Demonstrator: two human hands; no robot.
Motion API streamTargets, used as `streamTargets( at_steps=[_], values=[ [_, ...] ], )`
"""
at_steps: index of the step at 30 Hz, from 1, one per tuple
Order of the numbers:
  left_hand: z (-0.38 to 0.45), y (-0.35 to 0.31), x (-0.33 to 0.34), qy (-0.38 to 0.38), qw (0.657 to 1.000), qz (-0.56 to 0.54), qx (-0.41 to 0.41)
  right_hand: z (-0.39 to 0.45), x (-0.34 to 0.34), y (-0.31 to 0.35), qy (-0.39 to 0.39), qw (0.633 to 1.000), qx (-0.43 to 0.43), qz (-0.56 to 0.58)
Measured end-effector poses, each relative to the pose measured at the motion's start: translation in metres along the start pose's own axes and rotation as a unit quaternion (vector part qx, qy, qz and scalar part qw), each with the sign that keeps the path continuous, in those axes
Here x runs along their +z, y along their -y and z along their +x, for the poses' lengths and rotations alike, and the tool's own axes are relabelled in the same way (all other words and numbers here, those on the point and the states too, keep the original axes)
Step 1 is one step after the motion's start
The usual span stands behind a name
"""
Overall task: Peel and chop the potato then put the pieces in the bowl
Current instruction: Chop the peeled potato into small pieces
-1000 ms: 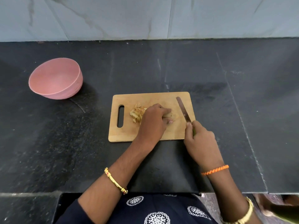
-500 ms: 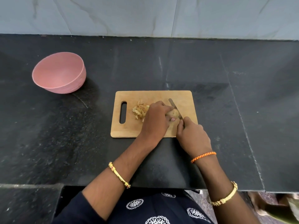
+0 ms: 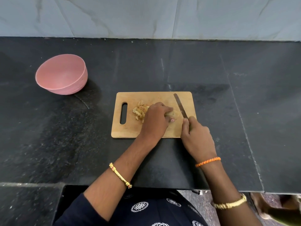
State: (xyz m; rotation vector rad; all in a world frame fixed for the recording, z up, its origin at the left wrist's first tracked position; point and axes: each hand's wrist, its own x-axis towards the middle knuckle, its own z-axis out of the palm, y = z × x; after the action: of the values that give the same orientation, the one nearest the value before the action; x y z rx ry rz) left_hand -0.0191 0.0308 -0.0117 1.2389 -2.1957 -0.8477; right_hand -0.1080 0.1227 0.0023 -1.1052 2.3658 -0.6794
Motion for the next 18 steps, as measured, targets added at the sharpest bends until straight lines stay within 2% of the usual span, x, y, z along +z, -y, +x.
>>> streamTargets(
  at_steps=[18],
  values=[
    [-0.004, -0.002, 0.002, -0.018, 1.0, -0.003, -0.001, 0.015, 0.005, -0.003, 0.06, 0.996, -0.012, -0.062]
  ],
)
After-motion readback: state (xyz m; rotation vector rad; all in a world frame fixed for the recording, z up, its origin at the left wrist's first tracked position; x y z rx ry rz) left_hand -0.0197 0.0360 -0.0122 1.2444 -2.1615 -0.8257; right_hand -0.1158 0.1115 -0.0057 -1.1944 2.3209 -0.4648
